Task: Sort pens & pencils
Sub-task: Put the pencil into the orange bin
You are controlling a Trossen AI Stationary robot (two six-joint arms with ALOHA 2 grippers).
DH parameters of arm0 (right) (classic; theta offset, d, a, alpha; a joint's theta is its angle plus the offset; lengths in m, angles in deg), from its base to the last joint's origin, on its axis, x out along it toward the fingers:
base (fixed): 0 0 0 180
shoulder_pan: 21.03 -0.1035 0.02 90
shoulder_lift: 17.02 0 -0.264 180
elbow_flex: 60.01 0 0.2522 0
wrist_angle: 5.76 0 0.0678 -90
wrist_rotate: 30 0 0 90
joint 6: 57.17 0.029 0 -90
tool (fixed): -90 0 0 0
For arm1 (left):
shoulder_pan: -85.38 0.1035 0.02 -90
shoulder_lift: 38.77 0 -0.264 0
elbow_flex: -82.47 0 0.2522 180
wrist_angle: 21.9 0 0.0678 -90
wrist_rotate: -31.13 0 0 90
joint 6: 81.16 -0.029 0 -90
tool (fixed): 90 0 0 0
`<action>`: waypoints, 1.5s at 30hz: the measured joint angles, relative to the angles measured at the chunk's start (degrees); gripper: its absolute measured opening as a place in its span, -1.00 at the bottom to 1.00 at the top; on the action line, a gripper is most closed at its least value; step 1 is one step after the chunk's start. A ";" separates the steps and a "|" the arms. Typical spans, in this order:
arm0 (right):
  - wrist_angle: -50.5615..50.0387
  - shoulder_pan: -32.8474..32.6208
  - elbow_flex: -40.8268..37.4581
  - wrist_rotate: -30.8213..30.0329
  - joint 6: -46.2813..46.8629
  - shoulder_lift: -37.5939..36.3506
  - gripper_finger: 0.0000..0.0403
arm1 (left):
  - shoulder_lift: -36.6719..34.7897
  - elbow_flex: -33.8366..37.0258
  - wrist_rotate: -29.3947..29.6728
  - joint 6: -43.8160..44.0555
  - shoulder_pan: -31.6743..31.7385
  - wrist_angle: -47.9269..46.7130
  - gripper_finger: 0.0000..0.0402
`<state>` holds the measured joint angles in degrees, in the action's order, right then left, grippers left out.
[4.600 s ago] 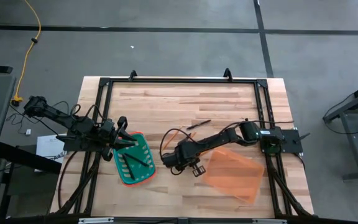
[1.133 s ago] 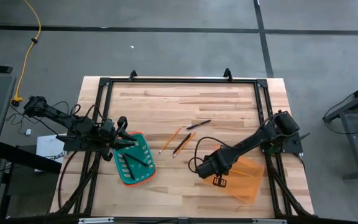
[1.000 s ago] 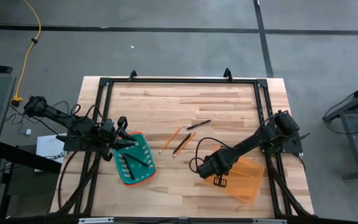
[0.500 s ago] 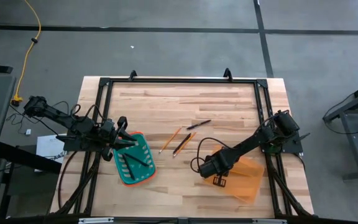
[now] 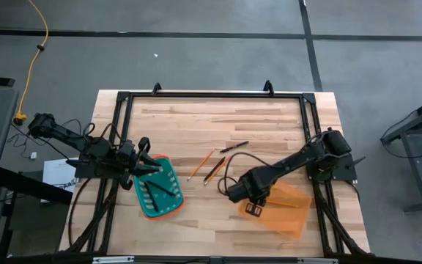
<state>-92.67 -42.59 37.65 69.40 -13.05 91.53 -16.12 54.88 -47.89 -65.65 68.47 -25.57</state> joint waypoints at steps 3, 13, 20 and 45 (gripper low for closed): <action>-0.31 0.96 5.46 -2.42 -3.20 0.00 -0.33 | -0.02 0.00 -0.02 0.00 0.00 0.00 -0.60; 7.86 3.28 15.13 -17.31 -21.40 0.00 -0.34 | -0.01 -0.02 -0.01 0.00 0.00 0.00 -0.60; 19.37 8.17 14.53 -17.72 -33.27 3.09 -0.34 | -0.02 -0.02 0.00 0.00 0.00 0.00 -0.60; 13.47 15.80 19.31 -15.01 -52.77 21.21 -0.34 | 0.00 0.00 0.00 0.00 0.00 0.00 -0.60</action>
<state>-79.20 -26.79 56.97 54.39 -65.81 112.74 -16.12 54.88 -47.90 -65.66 68.47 -25.57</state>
